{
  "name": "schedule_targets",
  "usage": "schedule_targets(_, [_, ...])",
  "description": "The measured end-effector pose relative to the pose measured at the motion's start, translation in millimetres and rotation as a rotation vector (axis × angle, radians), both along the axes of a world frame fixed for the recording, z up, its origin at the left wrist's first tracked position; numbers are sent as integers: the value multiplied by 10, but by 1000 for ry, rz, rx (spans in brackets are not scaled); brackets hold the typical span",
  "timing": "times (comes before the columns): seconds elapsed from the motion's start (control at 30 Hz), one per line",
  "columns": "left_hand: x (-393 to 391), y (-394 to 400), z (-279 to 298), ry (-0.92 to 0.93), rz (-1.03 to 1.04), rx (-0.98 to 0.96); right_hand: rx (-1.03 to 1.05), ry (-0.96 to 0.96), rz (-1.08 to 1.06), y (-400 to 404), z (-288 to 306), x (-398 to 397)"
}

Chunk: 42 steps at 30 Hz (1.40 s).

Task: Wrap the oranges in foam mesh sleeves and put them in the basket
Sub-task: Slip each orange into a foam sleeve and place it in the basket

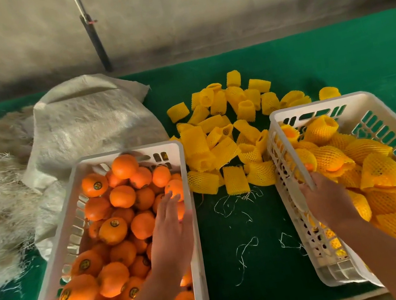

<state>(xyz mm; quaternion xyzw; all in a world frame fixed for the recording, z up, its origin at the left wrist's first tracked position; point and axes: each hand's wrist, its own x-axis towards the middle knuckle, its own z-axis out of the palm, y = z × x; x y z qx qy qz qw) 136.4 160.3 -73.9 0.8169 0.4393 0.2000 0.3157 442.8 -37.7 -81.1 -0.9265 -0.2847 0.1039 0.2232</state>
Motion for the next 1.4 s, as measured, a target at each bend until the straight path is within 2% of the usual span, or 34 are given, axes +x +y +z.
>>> schedule_targets(0.13, [-102,501,-114,178,96,-16,47,88,-37,-7,51,-31])
schedule_targets(0.27, [-48,766,-253,321,24,-38,52,75,-44,2,67,-54])
schedule_targets(0.4, [192,843,-298,325,-3,-112,94,18,-39,14,58,-85])
schedule_targets(0.5, [371,846,-323,343,41,-155,92,54,-29,-10,58,-66])
schedule_targets(0.57, [467,853,-335,368,89,-159,82,71,-27,-16,56,-64])
schedule_targets(0.67, [545,909,-358,389,113,-148,85,-12,2,5,49,-86])
schedule_targets(0.77, [525,1016,-414,369,89,-171,98,35,-23,9,52,-69])
schedule_targets(0.87, [471,1093,-478,385,49,-138,109,60,-19,1,18,-37])
schedule_targets(0.97, [466,1126,-531,402,-9,-105,108,-5,-18,21,-8,-34])
schedule_targets(1.13, [550,1144,-583,501,-32,-11,114,-13,-35,42,-43,-23])
schedule_targets(1.3, [537,1145,-615,423,40,-3,119,-33,-23,39,-45,-21])
schedule_targets(1.4, [423,1096,-533,273,117,-60,123,-40,-35,30,-20,-38])
